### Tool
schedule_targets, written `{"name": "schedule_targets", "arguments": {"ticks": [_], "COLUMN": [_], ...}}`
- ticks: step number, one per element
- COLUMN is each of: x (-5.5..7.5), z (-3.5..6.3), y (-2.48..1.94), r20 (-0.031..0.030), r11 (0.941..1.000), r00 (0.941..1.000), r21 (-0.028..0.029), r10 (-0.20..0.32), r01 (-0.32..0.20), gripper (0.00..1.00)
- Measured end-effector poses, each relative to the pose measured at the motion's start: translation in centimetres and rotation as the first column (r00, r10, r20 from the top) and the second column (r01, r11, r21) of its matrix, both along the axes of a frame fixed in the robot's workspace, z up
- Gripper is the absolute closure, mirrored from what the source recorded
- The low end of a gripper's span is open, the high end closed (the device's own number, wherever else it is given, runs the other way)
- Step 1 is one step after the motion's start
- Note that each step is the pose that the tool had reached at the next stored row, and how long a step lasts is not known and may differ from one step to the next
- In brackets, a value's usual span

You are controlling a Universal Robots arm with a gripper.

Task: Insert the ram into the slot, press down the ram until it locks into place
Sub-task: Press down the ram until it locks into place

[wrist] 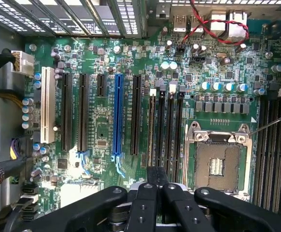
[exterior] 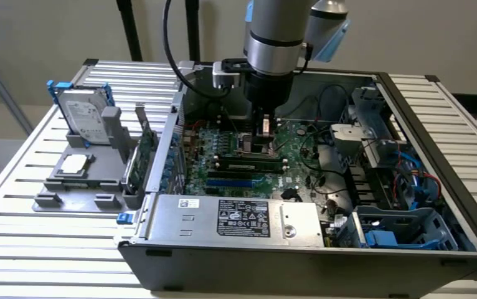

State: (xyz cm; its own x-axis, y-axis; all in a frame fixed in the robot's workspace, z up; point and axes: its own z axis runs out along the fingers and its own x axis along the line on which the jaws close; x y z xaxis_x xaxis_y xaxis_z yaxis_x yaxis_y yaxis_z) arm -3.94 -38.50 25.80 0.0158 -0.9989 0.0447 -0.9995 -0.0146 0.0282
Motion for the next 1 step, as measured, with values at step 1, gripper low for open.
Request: {"name": "schedule_targets", "arguments": {"ticks": [1], "x": [0.0], "z": [0.0], "y": [0.0], "r20": [0.0], "r11": [1.0], "r00": [1.0], "r21": [0.0], "r10": [0.0], "r01": [0.0], "gripper": [0.89]}}
